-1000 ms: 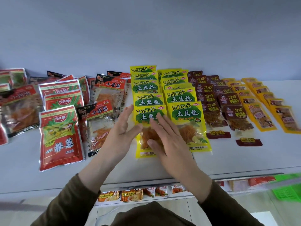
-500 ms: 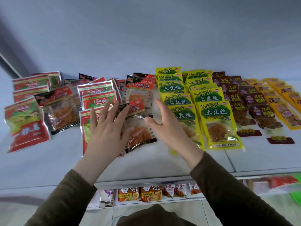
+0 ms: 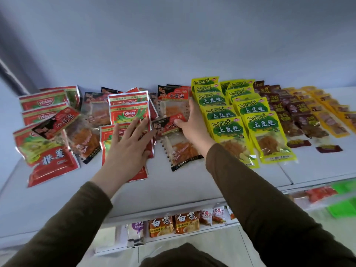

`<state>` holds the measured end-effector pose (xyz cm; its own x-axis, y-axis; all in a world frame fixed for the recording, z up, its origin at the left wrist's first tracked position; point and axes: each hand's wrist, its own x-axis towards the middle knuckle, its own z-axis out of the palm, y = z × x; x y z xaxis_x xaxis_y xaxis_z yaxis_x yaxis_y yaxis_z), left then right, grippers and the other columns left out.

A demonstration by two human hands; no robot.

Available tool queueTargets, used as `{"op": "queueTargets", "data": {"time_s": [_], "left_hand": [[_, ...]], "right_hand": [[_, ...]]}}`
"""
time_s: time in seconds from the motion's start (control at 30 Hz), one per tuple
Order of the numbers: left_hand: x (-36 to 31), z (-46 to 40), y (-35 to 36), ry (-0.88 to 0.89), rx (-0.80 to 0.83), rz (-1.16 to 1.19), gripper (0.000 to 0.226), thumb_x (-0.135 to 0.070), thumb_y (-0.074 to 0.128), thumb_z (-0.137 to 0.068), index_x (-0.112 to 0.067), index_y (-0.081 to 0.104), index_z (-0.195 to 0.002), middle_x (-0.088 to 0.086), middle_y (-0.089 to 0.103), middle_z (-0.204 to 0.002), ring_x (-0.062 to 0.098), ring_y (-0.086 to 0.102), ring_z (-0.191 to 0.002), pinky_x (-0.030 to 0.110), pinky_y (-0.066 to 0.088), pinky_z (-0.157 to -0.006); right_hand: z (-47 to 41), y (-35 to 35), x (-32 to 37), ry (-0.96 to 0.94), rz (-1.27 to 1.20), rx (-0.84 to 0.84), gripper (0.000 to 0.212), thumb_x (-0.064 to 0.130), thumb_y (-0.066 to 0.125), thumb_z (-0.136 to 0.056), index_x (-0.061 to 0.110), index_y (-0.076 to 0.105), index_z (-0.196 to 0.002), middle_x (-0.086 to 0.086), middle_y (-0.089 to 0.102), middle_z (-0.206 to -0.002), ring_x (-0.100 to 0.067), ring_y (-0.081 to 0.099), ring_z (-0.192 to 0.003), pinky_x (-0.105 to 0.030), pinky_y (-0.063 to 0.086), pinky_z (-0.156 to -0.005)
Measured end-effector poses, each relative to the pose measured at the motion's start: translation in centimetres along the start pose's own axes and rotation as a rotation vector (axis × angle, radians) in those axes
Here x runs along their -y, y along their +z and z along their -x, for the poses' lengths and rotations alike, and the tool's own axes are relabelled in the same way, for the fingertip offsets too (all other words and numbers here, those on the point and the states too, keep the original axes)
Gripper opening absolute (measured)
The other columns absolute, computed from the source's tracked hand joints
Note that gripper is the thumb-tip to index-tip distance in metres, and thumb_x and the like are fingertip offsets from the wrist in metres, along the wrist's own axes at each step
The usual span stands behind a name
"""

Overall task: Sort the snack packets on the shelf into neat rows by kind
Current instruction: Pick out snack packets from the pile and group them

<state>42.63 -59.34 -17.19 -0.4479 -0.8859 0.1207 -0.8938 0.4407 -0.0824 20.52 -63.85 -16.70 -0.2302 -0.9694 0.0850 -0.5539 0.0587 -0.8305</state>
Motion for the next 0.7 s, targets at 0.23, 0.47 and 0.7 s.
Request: {"op": "queueTargets", "data": {"time_s": [0.23, 0.47, 0.7], "left_hand": [[-1.6, -0.9, -0.8, -0.008, -0.147, 0.107, 0.068, -0.042, 0.048, -0.1, -0.027, 0.023, -0.162, 0.004, 0.022, -0.17, 0.029, 0.002, -0.159, 0.057, 0.001, -0.127], [-4.1, -7.1, -1.4, -0.083, -0.125, -0.064, 0.082, -0.064, 0.022, -0.097, -0.013, 0.02, -0.162, 0.014, 0.015, -0.17, 0.033, 0.001, -0.159, 0.058, 0.001, -0.126], [-4.7, -9.4, -1.2, -0.028, -0.021, -0.108, 0.069, -0.06, 0.025, -0.103, -0.018, 0.032, -0.156, 0.016, 0.042, -0.16, 0.032, 0.018, -0.156, 0.06, -0.006, -0.125]], "right_hand": [[-1.3, 0.3, -0.4, 0.025, -0.022, -0.09, 0.081, 0.016, 0.07, -0.094, 0.017, 0.023, -0.159, -0.002, 0.038, -0.157, -0.018, 0.044, -0.138, -0.022, 0.033, -0.101], [-2.3, 0.1, -0.5, 0.046, 0.025, -0.053, 0.07, 0.019, 0.063, -0.099, 0.014, 0.027, -0.159, -0.004, 0.031, -0.163, -0.023, 0.027, -0.151, -0.04, 0.026, -0.123], [-2.9, -0.3, 0.0, 0.112, -0.163, 0.019, 0.065, 0.015, 0.055, -0.101, 0.017, 0.025, -0.158, 0.0, 0.035, -0.159, -0.017, 0.038, -0.142, -0.024, 0.033, -0.107]]}}
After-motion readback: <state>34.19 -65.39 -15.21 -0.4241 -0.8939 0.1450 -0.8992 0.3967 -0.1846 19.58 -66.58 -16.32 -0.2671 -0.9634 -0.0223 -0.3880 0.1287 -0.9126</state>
